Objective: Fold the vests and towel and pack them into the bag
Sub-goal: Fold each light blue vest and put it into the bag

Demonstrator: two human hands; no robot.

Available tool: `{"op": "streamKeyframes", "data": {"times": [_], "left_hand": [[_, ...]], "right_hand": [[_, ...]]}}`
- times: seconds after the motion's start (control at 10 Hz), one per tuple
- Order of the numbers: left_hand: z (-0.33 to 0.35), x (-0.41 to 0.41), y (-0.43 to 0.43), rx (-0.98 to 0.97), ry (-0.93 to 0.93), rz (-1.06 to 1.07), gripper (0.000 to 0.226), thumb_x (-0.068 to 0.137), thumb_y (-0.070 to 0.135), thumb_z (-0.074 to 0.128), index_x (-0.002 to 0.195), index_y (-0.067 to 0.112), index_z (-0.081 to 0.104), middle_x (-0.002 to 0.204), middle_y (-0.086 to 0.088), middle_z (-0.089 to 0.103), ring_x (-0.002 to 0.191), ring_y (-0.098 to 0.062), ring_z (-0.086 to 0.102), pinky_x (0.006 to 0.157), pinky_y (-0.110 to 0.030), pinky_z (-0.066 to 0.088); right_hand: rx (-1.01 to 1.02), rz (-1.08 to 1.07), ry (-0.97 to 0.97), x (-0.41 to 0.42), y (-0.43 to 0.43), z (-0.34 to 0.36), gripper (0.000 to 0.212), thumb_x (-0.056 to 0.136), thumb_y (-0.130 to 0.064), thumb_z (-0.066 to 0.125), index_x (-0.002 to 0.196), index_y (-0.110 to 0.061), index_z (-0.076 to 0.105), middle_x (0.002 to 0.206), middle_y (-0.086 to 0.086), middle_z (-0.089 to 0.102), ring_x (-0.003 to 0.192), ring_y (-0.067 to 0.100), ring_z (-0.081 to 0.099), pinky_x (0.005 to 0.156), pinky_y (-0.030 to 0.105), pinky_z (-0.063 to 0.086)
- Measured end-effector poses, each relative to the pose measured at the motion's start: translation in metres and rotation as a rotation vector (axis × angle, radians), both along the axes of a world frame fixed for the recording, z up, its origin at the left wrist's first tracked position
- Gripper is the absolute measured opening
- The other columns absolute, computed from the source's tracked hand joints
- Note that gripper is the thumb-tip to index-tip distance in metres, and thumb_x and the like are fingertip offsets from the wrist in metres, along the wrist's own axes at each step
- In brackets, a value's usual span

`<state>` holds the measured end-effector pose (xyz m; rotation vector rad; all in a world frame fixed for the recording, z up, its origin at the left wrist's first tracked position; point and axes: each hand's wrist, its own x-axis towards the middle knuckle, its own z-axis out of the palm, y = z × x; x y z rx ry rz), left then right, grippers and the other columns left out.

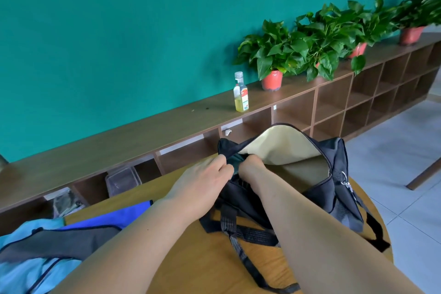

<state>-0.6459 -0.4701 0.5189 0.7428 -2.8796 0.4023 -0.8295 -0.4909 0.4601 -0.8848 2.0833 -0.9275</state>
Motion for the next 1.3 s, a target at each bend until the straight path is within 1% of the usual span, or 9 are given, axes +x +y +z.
{"op": "streamKeyframes", "data": {"times": [0.2,0.4,0.5,0.6,0.7,0.8,1.0,1.1,1.3], "left_hand": [[-0.004,0.000,0.002,0.009,0.047,-0.016,0.037,0.080,-0.012,0.054,0.101,0.018,0.048,0.103,0.001,0.038,0.086,-0.023,0.046,0.071,-0.041,0.048],[-0.006,-0.002,-0.001,-0.004,0.056,-0.040,0.038,0.078,-0.011,0.056,0.098,0.019,0.046,0.101,0.001,0.036,0.082,-0.022,0.044,0.066,-0.037,0.042],[-0.007,-0.004,0.000,-0.015,0.049,-0.043,0.037,0.077,-0.012,0.055,0.097,0.018,0.046,0.100,0.001,0.036,0.081,-0.022,0.042,0.064,-0.036,0.035],[-0.010,-0.006,-0.001,-0.007,0.058,-0.039,0.038,0.076,-0.012,0.057,0.096,0.018,0.046,0.099,0.001,0.036,0.080,-0.022,0.041,0.063,-0.035,0.033],[-0.009,-0.006,-0.001,0.020,0.070,-0.026,0.037,0.078,-0.012,0.056,0.098,0.018,0.047,0.100,0.001,0.038,0.083,-0.022,0.044,0.066,-0.037,0.040],[-0.008,-0.005,0.002,0.043,0.102,-0.030,0.034,0.083,-0.010,0.055,0.100,0.018,0.048,0.103,0.002,0.038,0.083,-0.019,0.043,0.066,-0.034,0.038],[-0.014,-0.001,0.009,0.105,0.071,-0.032,0.032,0.085,-0.009,0.053,0.102,0.018,0.047,0.106,0.002,0.038,0.079,-0.018,0.041,0.063,-0.033,0.033],[-0.012,0.000,0.011,0.129,0.093,0.021,0.034,0.087,-0.009,0.052,0.106,0.018,0.045,0.109,0.003,0.036,0.067,-0.013,0.029,0.057,-0.031,0.020],[-0.007,0.001,0.019,0.115,0.114,0.009,0.050,0.088,-0.009,0.053,0.129,0.020,0.050,0.129,0.004,0.041,0.099,-0.019,0.047,0.071,-0.033,0.038]], "right_hand": [[0.208,0.106,0.363,-0.002,-0.002,-0.020,0.038,0.099,-0.016,0.057,0.136,-0.011,0.056,0.132,0.013,0.062,0.117,0.033,0.064,0.088,0.039,0.053],[-0.030,0.130,0.911,0.015,0.019,-0.005,0.029,0.100,-0.014,0.049,0.129,-0.011,0.050,0.126,0.014,0.058,0.117,0.034,0.060,0.079,0.041,0.051],[-0.124,0.493,0.879,0.017,0.020,0.007,0.025,0.101,-0.015,0.051,0.123,-0.013,0.062,0.126,0.010,0.064,0.122,0.032,0.059,0.089,0.041,0.048],[0.000,0.626,0.888,0.007,0.016,0.003,0.047,0.103,-0.025,0.054,0.149,-0.018,0.048,0.156,0.007,0.045,0.148,0.030,0.035,0.120,0.043,0.032],[0.216,0.600,0.897,-0.003,0.011,-0.018,0.063,0.104,-0.031,0.050,0.162,-0.025,0.027,0.171,0.006,0.017,0.158,0.036,0.006,0.127,0.054,0.013],[0.290,0.616,0.670,-0.005,0.009,-0.029,0.071,0.108,-0.034,0.043,0.167,-0.032,0.004,0.175,0.001,-0.007,0.159,0.039,-0.007,0.127,0.058,0.014],[0.262,0.639,0.608,-0.009,0.004,-0.061,0.080,0.105,-0.062,0.042,0.166,-0.039,-0.004,0.174,-0.005,-0.019,0.159,0.036,-0.014,0.128,0.056,0.010],[0.347,0.685,0.686,-0.012,0.002,-0.052,0.085,0.103,-0.062,0.046,0.166,-0.038,-0.006,0.174,-0.004,-0.019,0.159,0.038,-0.012,0.127,0.059,0.009],[0.312,0.674,0.751,0.007,0.015,0.009,0.072,0.107,-0.037,0.047,0.167,-0.032,0.008,0.176,-0.001,-0.005,0.160,0.036,-0.008,0.127,0.064,0.004]]}}
